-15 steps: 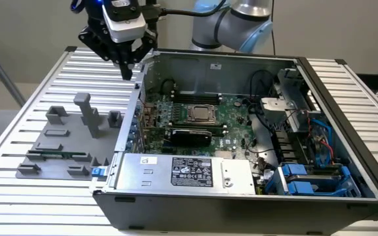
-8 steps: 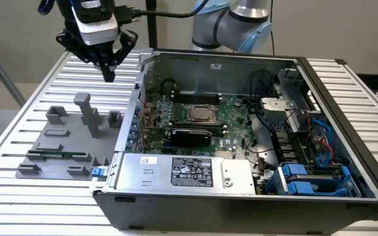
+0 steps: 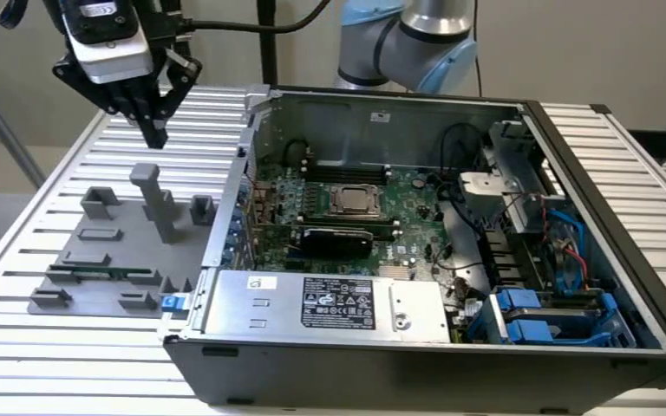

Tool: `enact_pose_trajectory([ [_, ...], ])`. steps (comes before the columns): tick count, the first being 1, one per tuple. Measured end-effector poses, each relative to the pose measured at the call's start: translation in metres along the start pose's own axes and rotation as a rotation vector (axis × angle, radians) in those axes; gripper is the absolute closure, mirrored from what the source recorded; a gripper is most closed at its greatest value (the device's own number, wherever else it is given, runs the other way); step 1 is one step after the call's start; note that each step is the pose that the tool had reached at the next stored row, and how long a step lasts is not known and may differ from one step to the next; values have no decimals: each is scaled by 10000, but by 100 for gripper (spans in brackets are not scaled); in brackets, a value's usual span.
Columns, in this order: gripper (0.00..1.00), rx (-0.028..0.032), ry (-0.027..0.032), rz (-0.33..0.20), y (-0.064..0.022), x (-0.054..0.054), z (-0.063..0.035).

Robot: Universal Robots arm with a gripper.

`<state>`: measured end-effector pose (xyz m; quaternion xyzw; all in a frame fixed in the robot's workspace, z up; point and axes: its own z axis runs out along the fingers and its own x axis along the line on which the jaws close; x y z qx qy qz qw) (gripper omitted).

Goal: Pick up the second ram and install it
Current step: 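Reach for the second ram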

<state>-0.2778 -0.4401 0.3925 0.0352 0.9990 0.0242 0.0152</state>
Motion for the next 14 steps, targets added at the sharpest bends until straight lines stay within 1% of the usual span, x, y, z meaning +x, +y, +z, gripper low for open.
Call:
enact_pose_trajectory([
  [7, 100, 0, 0, 1, -60, 316, 8],
  [14, 100, 3, -1, 1, -95, 631, 59],
])
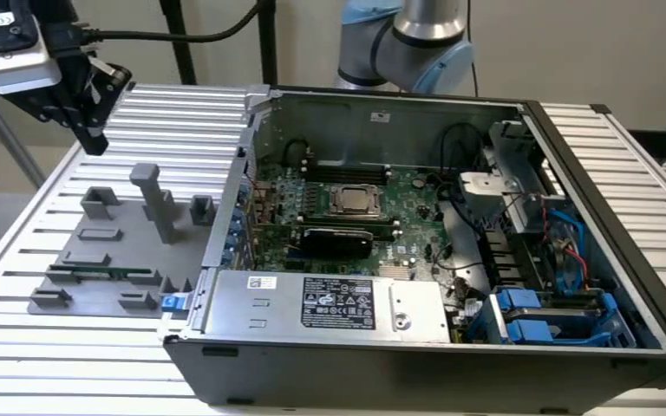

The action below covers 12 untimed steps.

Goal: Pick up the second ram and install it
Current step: 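Reach for the second ram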

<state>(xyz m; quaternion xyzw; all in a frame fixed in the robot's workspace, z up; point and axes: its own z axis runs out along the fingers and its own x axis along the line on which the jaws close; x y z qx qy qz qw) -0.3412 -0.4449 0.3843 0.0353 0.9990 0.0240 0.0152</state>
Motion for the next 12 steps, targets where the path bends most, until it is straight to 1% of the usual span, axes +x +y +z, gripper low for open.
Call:
enact_pose_trajectory([
  [9, 100, 7, 1, 0, -36, 407, 94],
  [12, 100, 6, -1, -1, -38, 420, 98],
])
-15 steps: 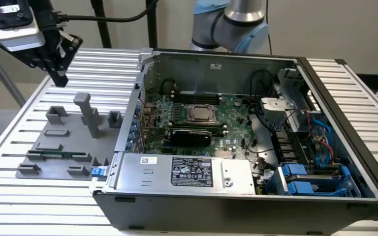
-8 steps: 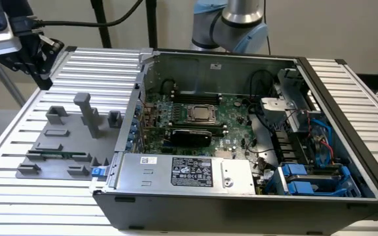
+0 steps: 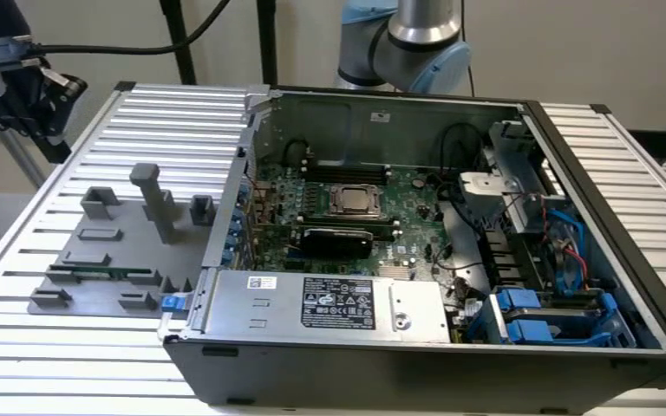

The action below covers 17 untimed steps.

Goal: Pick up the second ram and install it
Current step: 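Reach for the second ram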

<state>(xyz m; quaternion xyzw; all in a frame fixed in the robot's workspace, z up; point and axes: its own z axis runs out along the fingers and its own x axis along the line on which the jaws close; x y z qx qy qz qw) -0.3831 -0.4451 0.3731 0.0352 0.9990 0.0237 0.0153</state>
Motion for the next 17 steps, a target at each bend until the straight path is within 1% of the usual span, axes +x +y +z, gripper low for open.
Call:
enact_pose_trajectory([
  [17, 100, 0, 1, 1, 0, 1, 0],
])
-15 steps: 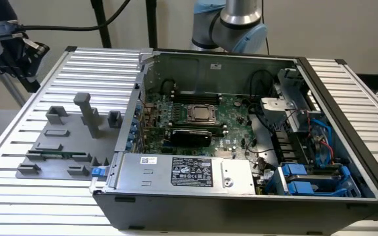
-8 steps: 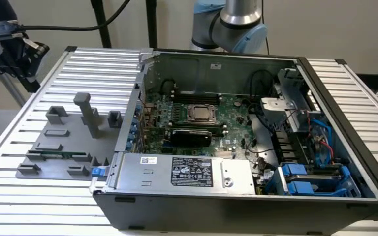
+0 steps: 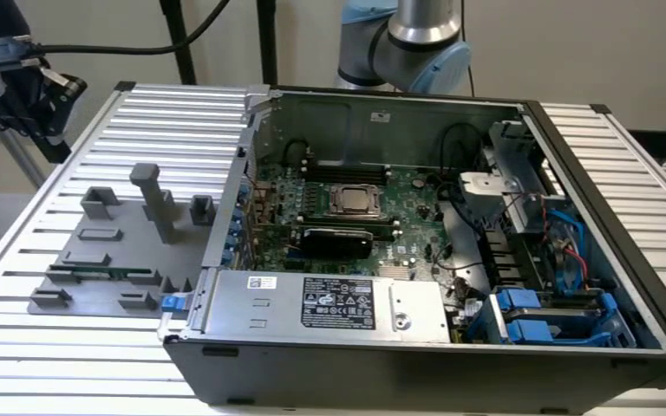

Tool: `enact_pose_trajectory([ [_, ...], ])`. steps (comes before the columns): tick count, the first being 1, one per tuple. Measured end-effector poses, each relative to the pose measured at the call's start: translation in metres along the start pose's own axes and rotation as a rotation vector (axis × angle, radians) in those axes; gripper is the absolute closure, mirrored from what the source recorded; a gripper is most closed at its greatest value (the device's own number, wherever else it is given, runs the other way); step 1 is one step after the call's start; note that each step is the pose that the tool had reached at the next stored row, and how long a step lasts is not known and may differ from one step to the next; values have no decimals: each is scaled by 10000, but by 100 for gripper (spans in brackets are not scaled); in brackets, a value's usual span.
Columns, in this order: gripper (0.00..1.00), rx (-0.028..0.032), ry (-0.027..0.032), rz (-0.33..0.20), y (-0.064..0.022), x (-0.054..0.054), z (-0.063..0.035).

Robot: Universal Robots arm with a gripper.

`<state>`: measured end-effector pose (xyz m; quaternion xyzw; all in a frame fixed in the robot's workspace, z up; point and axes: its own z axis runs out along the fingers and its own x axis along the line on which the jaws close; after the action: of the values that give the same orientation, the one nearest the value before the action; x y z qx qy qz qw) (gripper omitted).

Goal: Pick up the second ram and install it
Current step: 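Reach for the second ram, then pick up the second ram and move it above second insertion slot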

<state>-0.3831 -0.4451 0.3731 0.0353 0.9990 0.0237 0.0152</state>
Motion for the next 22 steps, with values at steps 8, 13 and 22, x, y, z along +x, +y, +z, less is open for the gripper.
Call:
enact_pose_trajectory([
  [8, 100, -31, 54, -1114, -2, 1, 39],
  [13, 100, -57, 98, -2012, -4, 3, 74],
  [22, 100, -105, 177, -3644, -7, 4, 145],
])
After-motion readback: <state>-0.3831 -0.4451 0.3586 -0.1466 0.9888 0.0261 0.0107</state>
